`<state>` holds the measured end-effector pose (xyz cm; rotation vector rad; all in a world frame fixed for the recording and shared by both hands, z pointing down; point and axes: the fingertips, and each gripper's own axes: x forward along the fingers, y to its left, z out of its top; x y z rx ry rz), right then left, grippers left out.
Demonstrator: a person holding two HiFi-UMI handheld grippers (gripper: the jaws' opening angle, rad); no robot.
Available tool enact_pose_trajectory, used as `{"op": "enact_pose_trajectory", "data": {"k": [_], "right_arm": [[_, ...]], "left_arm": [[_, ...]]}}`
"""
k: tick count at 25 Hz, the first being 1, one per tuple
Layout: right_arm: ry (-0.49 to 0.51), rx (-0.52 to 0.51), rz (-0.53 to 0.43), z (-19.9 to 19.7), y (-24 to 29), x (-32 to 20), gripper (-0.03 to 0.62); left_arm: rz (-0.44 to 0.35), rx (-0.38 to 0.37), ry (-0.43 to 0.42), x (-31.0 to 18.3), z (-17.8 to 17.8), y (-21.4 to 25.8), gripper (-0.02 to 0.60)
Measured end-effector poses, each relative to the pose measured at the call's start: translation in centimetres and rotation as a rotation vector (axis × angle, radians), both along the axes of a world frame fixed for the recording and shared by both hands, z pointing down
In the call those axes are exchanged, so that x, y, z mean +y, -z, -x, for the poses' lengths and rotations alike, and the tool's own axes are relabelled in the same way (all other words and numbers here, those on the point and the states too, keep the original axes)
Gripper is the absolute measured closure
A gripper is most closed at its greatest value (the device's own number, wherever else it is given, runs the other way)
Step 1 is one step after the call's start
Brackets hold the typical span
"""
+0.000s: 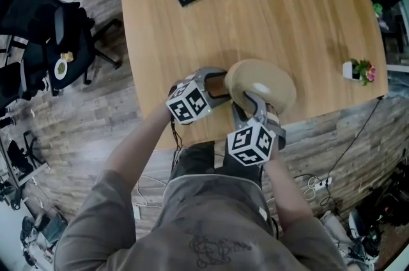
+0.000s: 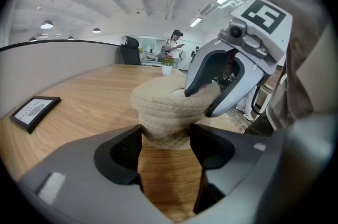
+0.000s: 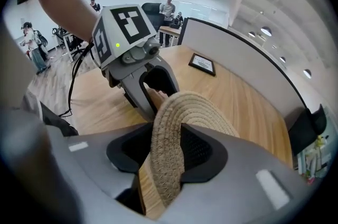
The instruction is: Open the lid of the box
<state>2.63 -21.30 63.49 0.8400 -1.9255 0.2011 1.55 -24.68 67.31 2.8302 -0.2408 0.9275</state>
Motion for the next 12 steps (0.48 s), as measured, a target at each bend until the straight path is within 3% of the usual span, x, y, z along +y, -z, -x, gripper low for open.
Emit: {"op": "enact_pose_trajectory", "data": {"k": [4, 7, 12], "right_arm": [[-0.015, -0.079, -0.016, -0.2, 1.2, 0.2, 0.455], [-0.054, -0.223, -0.064, -0.8, 4.5, -0.8, 0.491], [-0.219, -0.440, -0.138, -4.2, 10.0, -2.9, 0.505]], "left_arm": [[-0.003, 0.006, 0.003, 0.1, -0.1, -0.1, 0.301], [-0.005, 0.010, 0.008, 0.1, 0.1, -0.1, 0.302], [-0.004, -0.003, 0.015, 0.0, 0.1, -0.1, 0.304]]}}
